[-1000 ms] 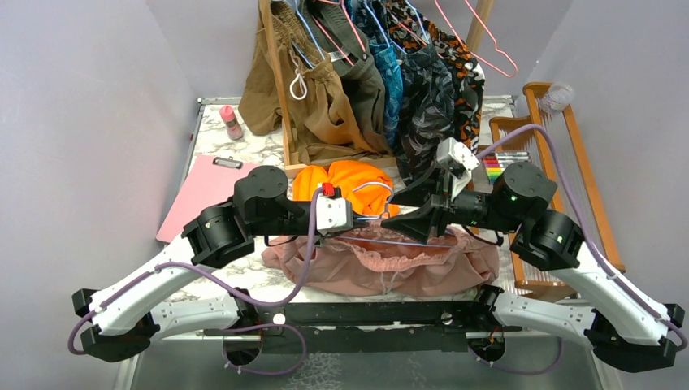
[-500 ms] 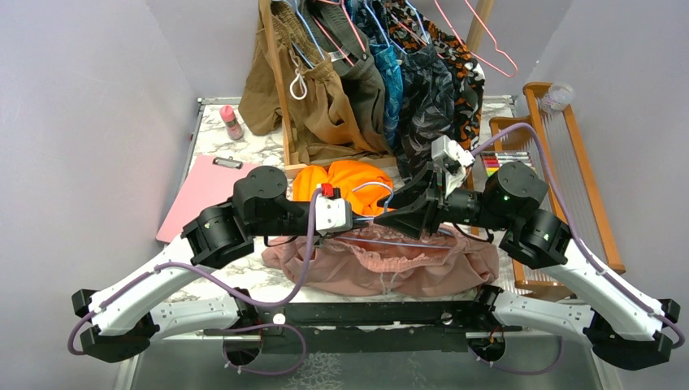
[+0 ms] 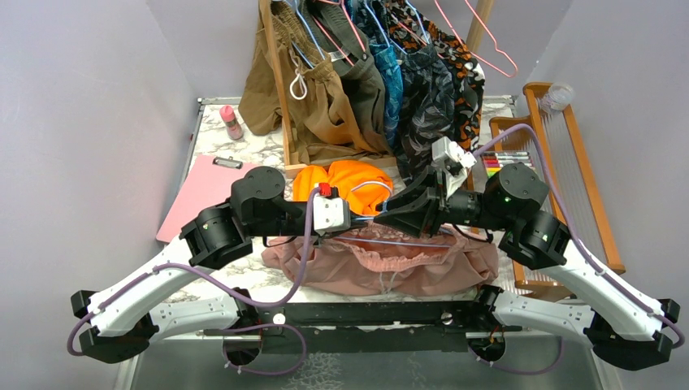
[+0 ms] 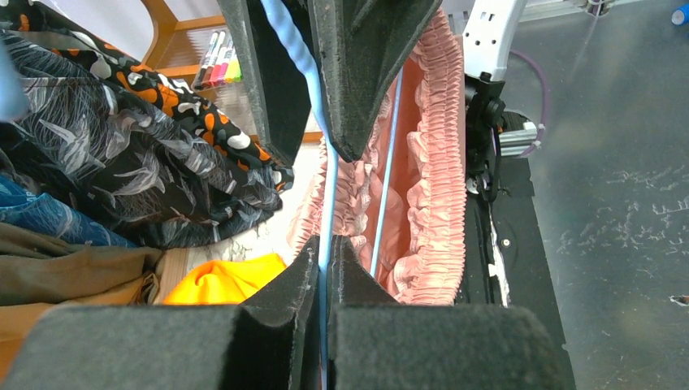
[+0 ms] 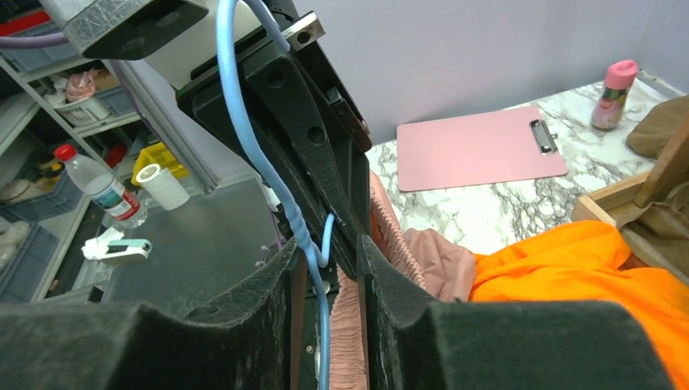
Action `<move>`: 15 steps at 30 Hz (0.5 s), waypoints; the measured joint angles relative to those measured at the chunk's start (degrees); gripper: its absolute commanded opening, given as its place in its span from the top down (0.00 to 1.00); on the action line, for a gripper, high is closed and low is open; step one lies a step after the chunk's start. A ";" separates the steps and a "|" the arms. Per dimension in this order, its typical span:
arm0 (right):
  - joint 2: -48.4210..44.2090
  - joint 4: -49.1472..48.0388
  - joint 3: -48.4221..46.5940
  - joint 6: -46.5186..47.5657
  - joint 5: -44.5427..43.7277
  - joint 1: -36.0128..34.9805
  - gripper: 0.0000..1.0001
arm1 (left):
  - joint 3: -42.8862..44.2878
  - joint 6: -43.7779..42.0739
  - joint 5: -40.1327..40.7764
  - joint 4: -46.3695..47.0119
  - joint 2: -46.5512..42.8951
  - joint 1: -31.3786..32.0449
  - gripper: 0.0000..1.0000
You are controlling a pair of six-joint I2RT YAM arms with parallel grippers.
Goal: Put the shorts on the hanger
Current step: Hang the shorts on the hanger.
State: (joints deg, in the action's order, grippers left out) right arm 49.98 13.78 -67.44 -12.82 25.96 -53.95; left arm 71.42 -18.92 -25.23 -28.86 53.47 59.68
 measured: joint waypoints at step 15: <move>0.09 -0.63 0.02 0.85 2.23 -0.04 0.99 | -0.39 0.39 0.70 0.68 -0.20 -0.04 0.41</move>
State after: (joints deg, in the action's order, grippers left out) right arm 50.06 13.15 -67.42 -11.97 28.18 -54.00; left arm 71.02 -18.52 -24.53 -28.18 53.28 59.64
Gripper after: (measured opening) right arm 0.022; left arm 0.173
